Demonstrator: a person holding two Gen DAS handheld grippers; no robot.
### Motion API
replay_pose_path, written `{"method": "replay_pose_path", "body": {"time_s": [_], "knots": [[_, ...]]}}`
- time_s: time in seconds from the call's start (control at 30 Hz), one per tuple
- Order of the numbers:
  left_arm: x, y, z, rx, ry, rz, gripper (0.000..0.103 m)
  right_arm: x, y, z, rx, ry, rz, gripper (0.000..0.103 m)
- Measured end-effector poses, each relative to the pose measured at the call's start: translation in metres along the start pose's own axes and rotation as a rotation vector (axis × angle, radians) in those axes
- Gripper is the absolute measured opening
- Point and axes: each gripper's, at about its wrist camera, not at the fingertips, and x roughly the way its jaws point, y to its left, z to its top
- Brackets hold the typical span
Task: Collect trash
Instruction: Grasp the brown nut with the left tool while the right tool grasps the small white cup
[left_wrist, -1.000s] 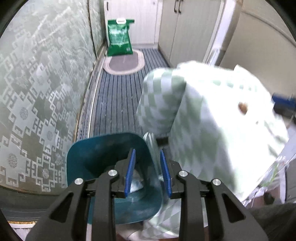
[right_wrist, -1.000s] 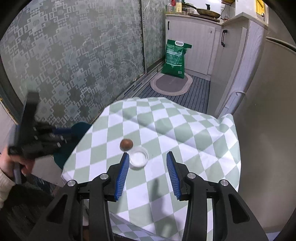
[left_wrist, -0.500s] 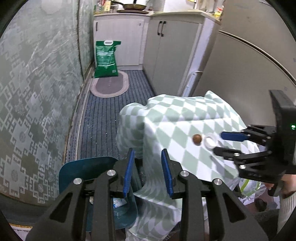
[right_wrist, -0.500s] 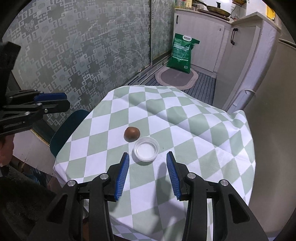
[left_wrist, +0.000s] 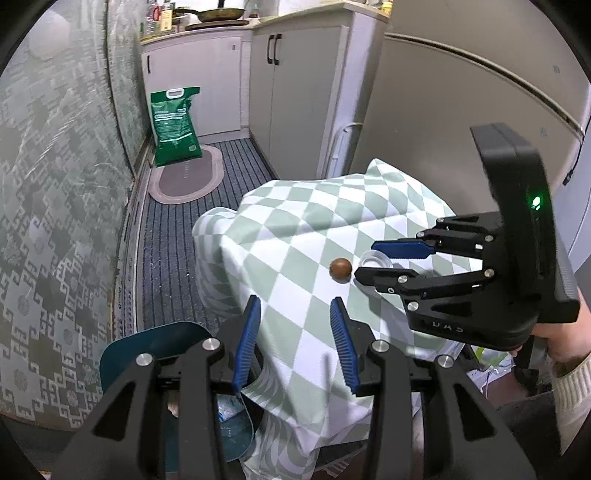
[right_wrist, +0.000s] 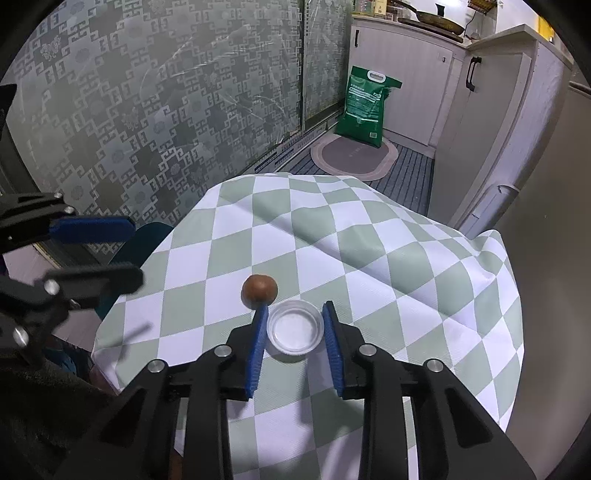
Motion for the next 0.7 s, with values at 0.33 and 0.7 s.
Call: {"method": "replay_pose_path", "body": {"time_s": [0.33,0.7], "knots": [[0.025,-0.021,0.007,0.035,0.024,0.004,0.040,-0.036,-0.021,0.001,0.054,-0.060,0.005,0.030],[0.059,-0.037,0.021,0.047,0.047,0.003,0.038,-0.055,-0.038,-0.007,0.063,-0.085,0.023,0.030]]}}
